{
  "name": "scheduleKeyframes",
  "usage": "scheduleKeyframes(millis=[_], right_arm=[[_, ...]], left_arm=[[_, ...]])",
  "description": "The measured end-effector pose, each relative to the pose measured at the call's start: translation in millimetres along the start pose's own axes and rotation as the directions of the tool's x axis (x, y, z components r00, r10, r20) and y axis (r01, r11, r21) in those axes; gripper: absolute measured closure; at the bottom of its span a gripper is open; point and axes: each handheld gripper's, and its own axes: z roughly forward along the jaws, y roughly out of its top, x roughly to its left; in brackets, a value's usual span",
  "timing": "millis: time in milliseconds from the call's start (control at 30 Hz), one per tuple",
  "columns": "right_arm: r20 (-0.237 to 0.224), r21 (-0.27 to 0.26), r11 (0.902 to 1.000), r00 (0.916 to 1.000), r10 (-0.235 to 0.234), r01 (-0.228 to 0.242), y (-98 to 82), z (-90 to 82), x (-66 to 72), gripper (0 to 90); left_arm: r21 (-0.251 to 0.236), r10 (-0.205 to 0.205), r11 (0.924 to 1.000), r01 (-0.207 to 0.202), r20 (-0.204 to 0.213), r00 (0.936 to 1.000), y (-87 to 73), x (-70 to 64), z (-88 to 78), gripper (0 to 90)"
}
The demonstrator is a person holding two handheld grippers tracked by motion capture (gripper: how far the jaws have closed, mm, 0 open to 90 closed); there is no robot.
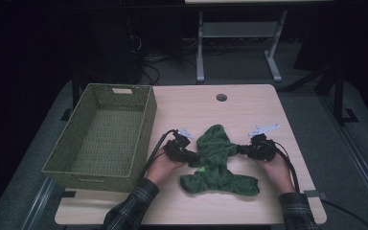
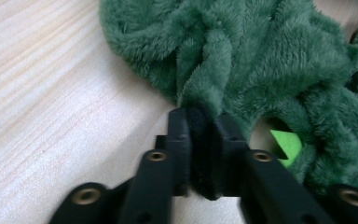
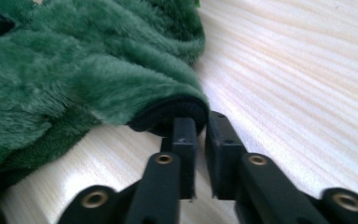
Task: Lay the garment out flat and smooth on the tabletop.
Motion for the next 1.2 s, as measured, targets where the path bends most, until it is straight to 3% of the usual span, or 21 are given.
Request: scheduleKeyframes(millis=[33, 100, 133, 200, 233, 333, 433, 500, 600, 667, 700, 833, 967, 1000, 1100, 1200], right_arm=[[0.007, 0.005, 1.0000, 1.0000, 0.003, -0.003, -0.2, -1.3, -0.3, 70.9], [0.010, -0.005, 1.0000, 0.9999, 0.008, -0.008, 0.2, -9.4, -0.9, 67.2], [0.010, -0.011, 0.9999, 0.9999, 0.006, -0.005, 4.6, -22.5, 0.2, 63.3], [0.022, -0.019, 0.9998, 0.9998, -0.003, 0.003, 8.2, -29.6, 0.9, 63.2], [0.007, -0.064, 0.9979, 1.0000, -0.006, 0.006, 15.6, -40.1, 1.2, 63.1], [-0.010, -0.080, 0.9967, 0.9999, -0.010, 0.009, 28.0, -44.6, 1.6, 62.6], [-0.030, -0.077, 0.9966, 0.9990, -0.033, 0.030, 49.4, -33.0, -0.2, 60.8], [-0.037, -0.075, 0.9968, 0.9988, -0.033, 0.030, 52.6, -29.8, -1.0, 59.8], [-0.062, -0.063, 0.9976, 0.9975, -0.035, 0.031, 63.0, -8.9, -5.8, 58.8], [-0.077, -0.039, 0.9991, 0.9967, -0.023, 0.020, 64.9, -1.2, -7.9, 57.6], [-0.075, -0.024, 0.9990, 0.9964, -0.040, 0.039, 66.1, 7.6, -9.6, 57.4], [-0.094, -0.025, 0.9986, 0.9944, -0.048, 0.046, 66.9, 20.0, -10.7, 55.6], [-0.119, 0.012, 0.9982, 0.9913, -0.058, 0.059, 62.9, 37.3, -10.0, 57.8], [-0.118, 0.029, 0.9978, 0.9914, -0.056, 0.060, 62.0, 39.3, -9.8, 58.6], [-0.124, 0.036, 0.9973, 0.9905, -0.059, 0.064, 60.2, 42.9, -9.2, 61.6], [-0.118, 0.042, 0.9953, 0.9897, -0.081, 0.087, 56.1, 45.5, -7.4, 74.4]], left_arm=[[-0.001, -0.010, 1.0000, 0.009, -0.005, 0.9999, 1.3, -1.5, -2.2, 67.3], [-0.014, -0.006, 0.9999, 0.006, -0.001, 1.0000, 4.9, -4.5, -11.0, 59.4], [-0.032, 0.002, 0.9995, -0.002, 0.001, 1.0000, 10.2, -7.8, -22.5, 54.6], [-0.043, 0.009, 0.9990, -0.009, -0.003, 1.0000, 13.8, -8.9, -28.3, 53.5], [-0.072, 0.011, 0.9973, -0.012, -0.015, 0.9998, 21.8, -9.5, -37.6, 52.7], [-0.098, 0.004, 0.9951, -0.006, -0.025, 0.9997, 28.6, -7.8, -41.1, 52.7], [-0.112, -0.034, 0.9933, 0.029, -0.048, 0.9982, 39.5, 6.9, -32.6, 52.7], [-0.112, -0.038, 0.9932, 0.032, -0.048, 0.9981, 41.5, 11.1, -28.6, 52.7], [-0.106, -0.048, 0.9936, 0.040, -0.069, 0.9965, 46.6, 27.1, -10.3, 51.4], [-0.099, -0.043, 0.9945, 0.035, -0.076, 0.9962, 47.1, 29.7, -8.4, 50.9], [-0.103, -0.055, 0.9936, 0.047, -0.074, 0.9957, 48.0, 34.3, -2.3, 50.7], [-0.103, -0.061, 0.9931, 0.054, -0.065, 0.9960, 47.7, 39.3, 6.3, 49.5], [-0.065, -0.044, 0.9971, 0.040, -0.059, 0.9973, 45.4, 43.8, 15.9, 49.8], [-0.068, -0.056, 0.9964, 0.052, -0.060, 0.9967, 44.5, 43.2, 19.5, 50.4], [-0.027, -0.028, 0.9993, 0.026, -0.068, 0.9973, 43.3, 42.3, 24.1, 50.7], [-0.013, -0.010, 0.9999, 0.009, -0.067, 0.9977, 41.7, 39.5, 27.4, 54.5]])
